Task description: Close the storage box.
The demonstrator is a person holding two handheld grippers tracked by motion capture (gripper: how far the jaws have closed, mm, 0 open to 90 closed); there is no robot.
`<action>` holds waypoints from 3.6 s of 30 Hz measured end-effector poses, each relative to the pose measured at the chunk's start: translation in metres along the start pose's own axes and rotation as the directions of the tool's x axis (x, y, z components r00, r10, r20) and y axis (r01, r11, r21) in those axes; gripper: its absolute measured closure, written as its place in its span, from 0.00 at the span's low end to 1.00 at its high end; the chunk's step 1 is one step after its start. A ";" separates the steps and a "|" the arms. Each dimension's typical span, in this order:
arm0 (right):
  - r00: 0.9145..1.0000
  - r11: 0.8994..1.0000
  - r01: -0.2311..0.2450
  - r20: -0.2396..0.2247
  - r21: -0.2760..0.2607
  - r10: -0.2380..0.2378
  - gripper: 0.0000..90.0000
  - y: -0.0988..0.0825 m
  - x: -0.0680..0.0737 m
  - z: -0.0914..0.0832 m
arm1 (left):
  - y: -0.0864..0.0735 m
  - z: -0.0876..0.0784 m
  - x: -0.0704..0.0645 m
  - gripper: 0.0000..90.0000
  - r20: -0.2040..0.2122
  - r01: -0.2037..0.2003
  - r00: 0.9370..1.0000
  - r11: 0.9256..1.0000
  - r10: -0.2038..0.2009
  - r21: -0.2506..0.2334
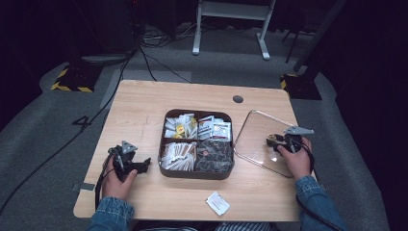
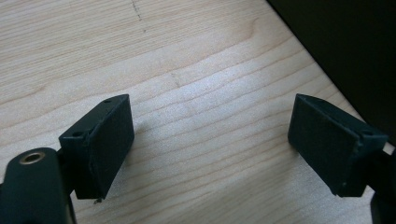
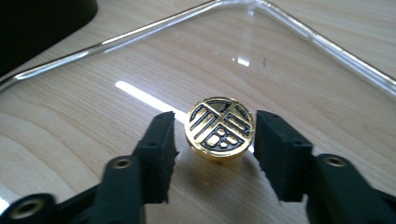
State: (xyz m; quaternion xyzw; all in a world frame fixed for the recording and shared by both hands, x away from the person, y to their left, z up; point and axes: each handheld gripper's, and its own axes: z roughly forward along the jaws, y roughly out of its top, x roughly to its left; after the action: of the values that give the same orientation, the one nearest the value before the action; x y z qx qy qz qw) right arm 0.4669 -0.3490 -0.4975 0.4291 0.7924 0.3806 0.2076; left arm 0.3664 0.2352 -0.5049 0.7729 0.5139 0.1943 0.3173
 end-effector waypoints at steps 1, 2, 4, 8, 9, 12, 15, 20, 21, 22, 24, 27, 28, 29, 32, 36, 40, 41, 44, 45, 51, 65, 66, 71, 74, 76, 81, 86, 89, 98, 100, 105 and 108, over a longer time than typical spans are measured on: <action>1.000 1.000 0.011 0.006 0.017 -0.011 0.60 0.000 0.001 0.002 | 0.000 0.000 0.000 0.16 0.000 0.000 1.000 1.000 0.000 0.000; 1.000 1.000 0.017 0.011 0.018 -0.017 0.62 0.001 0.001 0.003 | 0.000 0.000 0.000 0.16 0.000 0.000 1.000 1.000 0.000 0.000; 1.000 1.000 0.012 0.019 0.015 -0.012 0.65 0.001 0.002 0.003 | 0.000 0.000 0.000 0.16 0.000 0.000 1.000 1.000 0.000 0.000; 1.000 1.000 0.010 0.016 0.013 -0.010 0.65 0.000 0.001 0.003 | 0.000 0.000 0.000 0.16 0.000 0.000 1.000 1.000 0.000 0.000; 1.000 1.000 0.009 0.016 0.013 -0.010 0.65 0.000 0.001 0.003 | 0.000 0.000 0.000 0.16 0.000 0.000 1.000 1.000 0.000 0.000; 1.000 1.000 0.006 0.013 0.011 -0.006 0.66 0.000 0.001 0.003 | 0.000 0.000 0.000 0.16 0.000 0.000 1.000 1.000 0.000 0.000; 1.000 1.000 -0.006 0.011 0.010 0.006 0.66 0.000 0.000 0.003 | 0.000 0.000 0.000 0.16 0.000 0.000 1.000 1.000 0.000 0.000; 0.999 1.000 -0.025 0.026 0.004 0.025 0.66 0.000 -0.002 -0.001 | 0.000 0.000 0.000 0.16 0.000 0.000 1.000 1.000 0.000 0.000; 0.999 0.999 -0.035 0.022 -0.003 0.035 0.66 0.001 -0.004 -0.003 | 0.000 0.000 0.000 0.16 0.000 0.000 1.000 1.000 0.000 0.000; 0.999 0.999 -0.043 0.018 -0.007 0.043 0.66 0.001 -0.005 -0.005 | 0.000 0.000 0.000 0.16 0.000 0.000 1.000 1.000 0.000 0.000; 0.998 0.998 -0.065 0.007 -0.018 0.065 0.66 0.003 -0.007 -0.011 | 0.000 0.000 0.000 0.16 0.000 0.000 1.000 1.000 0.000 0.000; 0.997 0.996 -0.082 0.001 -0.028 0.082 0.66 0.004 -0.008 -0.017 | 0.000 0.000 0.000 0.16 0.000 0.000 1.000 1.000 0.000 0.000; 0.995 0.994 -0.099 -0.009 -0.034 0.099 0.66 0.005 -0.010 -0.022 | 0.000 0.000 0.000 0.16 0.000 0.000 1.000 1.000 0.000 0.000; 0.994 0.994 -0.106 -0.011 -0.037 0.106 0.66 0.006 -0.010 -0.025 | 0.000 0.000 0.000 0.16 0.000 0.000 1.000 1.000 0.000 0.000; 0.994 0.993 -0.106 -0.015 -0.045 0.106 0.66 0.008 -0.011 -0.032 | 0.000 0.000 0.000 0.16 0.000 0.000 1.000 1.000 0.000 0.001; 0.994 0.992 -0.106 -0.021 -0.065 0.105 0.66 0.012 -0.010 -0.043 | 0.000 0.000 0.000 0.16 0.001 0.003 1.000 1.000 -0.003 0.000; 0.995 0.992 -0.099 -0.030 -0.075 0.097 0.66 0.016 -0.007 -0.051 | 0.001 0.001 0.000 0.16 0.006 0.001 1.000 1.000 -0.001 0.001; 0.995 0.992 -0.098 -0.034 -0.076 0.096 0.66 0.017 -0.006 -0.054 | 0.001 0.001 0.000 0.16 0.007 0.000 1.000 1.000 0.000 0.001; 0.995 0.992 -0.094 -0.042 -0.084 0.091 0.66 0.021 -0.003 -0.060 | 0.001 0.001 0.000 0.16 0.006 0.000 1.000 1.000 0.000 0.001; 0.995 0.992 -0.097 -0.048 -0.087 0.093 0.66 0.023 -0.002 -0.062 | 0.001 0.001 0.000 0.16 0.006 0.001 1.000 1.000 -0.001 0.001; 0.995 0.991 -0.080 -0.062 -0.102 0.074 0.66 0.033 0.006 -0.070 | 0.001 0.001 0.000 0.16 0.006 0.000 1.000 1.000 0.000 0.001; 0.990 0.995 -0.024 -0.140 -0.094 0.010 0.66 0.065 0.035 -0.078 | 0.001 0.001 0.000 0.16 0.006 0.001 1.000 1.000 -0.001 0.001; 0.989 0.995 -0.021 -0.150 -0.095 0.006 0.66 0.068 0.038 -0.078 | 0.001 0.001 0.000 0.16 0.006 0.001 1.000 1.000 -0.001 0.001; 0.982 0.996 0.012 -0.187 -0.093 -0.029 0.66 0.086 0.054 -0.077 | 0.001 0.001 0.000 0.16 0.007 -0.001 1.000 1.000 0.001 0.001; 0.979 0.996 0.033 -0.198 -0.086 -0.050 0.66 0.098 0.064 -0.076 | 0.001 0.001 0.000 0.16 0.007 -0.001 1.000 1.000 0.001 0.001; 0.978 0.996 0.041 -0.200 -0.084 -0.057 0.66 0.102 0.068 -0.075 | 0.001 0.001 0.000 0.16 0.007 -0.001 1.000 1.000 0.001 0.002; 0.973 0.995 0.057 -0.220 -0.079 -0.073 0.66 0.113 0.080 -0.071 | 0.001 0.001 0.000 0.16 0.006 -0.005 1.000 1.000 0.005 0.003; 0.968 0.995 0.074 -0.235 -0.073 -0.090 0.66 0.124 0.089 -0.066 | 0.001 0.001 0.000 0.16 0.006 -0.004 1.000 1.000 0.004 0.002; 0.965 0.994 0.079 -0.246 -0.069 -0.094 0.66 0.130 0.093 -0.062 | 0.001 0.001 0.000 0.16 0.006 -0.005 1.000 1.000 0.005 0.003; 0.950 0.991 0.113 -0.287 -0.067 -0.128 0.66 0.152 0.116 -0.043 | 0.001 0.001 0.000 0.16 0.008 -0.002 1.000 1.000 0.002 0.001; 0.946 0.991 0.117 -0.297 -0.065 -0.131 0.66 0.157 0.123 -0.037 | 0.001 0.001 0.000 0.16 0.008 -0.003 1.000 1.000 0.003 0.001; 0.937 0.990 0.126 -0.320 -0.059 -0.138 0.66 0.166 0.137 -0.022 | 0.001 0.001 0.000 0.16 0.008 -0.002 1.000 1.000 0.002 0.001; 0.934 0.990 0.133 -0.328 -0.047 -0.141 0.66 0.170 0.143 -0.014 | 0.001 0.001 0.000 0.16 0.009 -0.002 1.000 1.000 0.002 0.001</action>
State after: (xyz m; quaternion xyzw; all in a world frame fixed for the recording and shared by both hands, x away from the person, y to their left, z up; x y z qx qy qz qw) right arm 0.4689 -0.1772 -0.3568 0.3006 0.8392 0.4414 0.1032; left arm 0.3680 0.2349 -0.5050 0.7745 0.5119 0.1910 0.3188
